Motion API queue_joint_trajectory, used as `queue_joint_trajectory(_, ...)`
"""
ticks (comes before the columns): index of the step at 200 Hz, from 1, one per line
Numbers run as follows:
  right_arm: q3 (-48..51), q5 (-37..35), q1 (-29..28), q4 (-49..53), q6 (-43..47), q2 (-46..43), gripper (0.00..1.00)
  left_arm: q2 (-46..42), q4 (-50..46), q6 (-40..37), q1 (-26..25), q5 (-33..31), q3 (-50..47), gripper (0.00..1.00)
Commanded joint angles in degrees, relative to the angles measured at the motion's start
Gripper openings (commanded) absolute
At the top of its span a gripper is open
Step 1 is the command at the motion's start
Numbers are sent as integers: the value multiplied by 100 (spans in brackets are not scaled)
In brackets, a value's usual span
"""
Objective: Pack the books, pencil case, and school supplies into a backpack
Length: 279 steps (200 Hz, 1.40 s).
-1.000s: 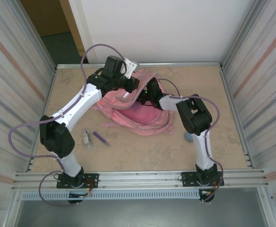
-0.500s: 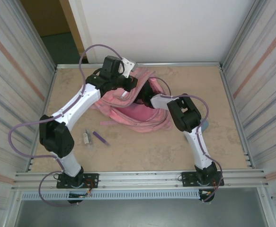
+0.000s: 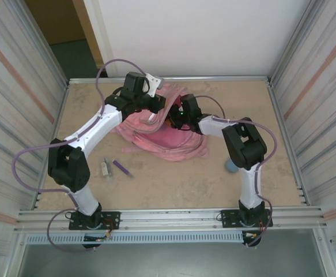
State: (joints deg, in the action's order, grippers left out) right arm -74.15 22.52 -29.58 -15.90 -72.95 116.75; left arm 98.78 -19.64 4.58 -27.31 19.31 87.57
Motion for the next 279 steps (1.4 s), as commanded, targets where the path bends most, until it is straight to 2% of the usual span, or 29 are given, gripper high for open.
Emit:
queue_joint_trajectory(1, 192, 337, 160, 160, 373, -412, 49, 7, 363, -15, 107, 94, 6, 0)
queue_joint_trajectory(25, 817, 472, 385, 283, 530, -1049, 48, 31, 265, -44, 103, 245, -97, 0)
queue_joint_trajectory(38, 1184, 297, 584, 665, 1010, -1571, 49, 44, 275, -104, 103, 326, -211, 0)
queue_joint_trajectory(67, 1636, -13, 1231, 1744, 1933, -2581, 51, 50, 672, -124, 94, -91, -708, 0)
queue_joint_trajectory(108, 1886, -1164, 1839, 3685, 3265, -3744, 57, 507, 576, -549, 95, -524, -625, 0)
queue_joint_trajectory(128, 2180, -1821, 2077, 4266, 3586, -4273, 60, 570, 1246, -759, 92, -1053, -924, 0)
queue_joint_trajectory(140, 2348, -2149, 2285, 4588, 3629, -4536, 61, 593, 1534, -998, 88, -1008, -1013, 0)
queue_joint_trajectory(160, 2609, -2647, 2642, 4990, 3600, -4918, 63, 637, 1628, -1149, 81, -706, -1009, 19)
queue_joint_trajectory(184, 2716, -3265, 3039, 5729, 3377, -5211, 100, 579, 1431, -1145, -22, -505, -1004, 37)
queue_joint_trajectory(195, 2792, -3489, 3185, 5894, 3283, -5293, 99, 470, 1285, -1171, -116, -462, -1035, 43)
queue_joint_trajectory(212, 2857, -3399, 3477, 6092, 3296, -5275, 99, 234, 1127, -1095, -317, -531, -1161, 48)
queue_joint_trajectory(245, 3060, -2004, 3997, 5936, 3634, -4871, 99, -367, 1083, -1038, -899, -445, -1491, 55)
queue_joint_trajectory(279, 3099, -1733, 4015, 5658, 3657, -4257, 99, -666, 1220, -761, -1553, -379, -1720, 59)
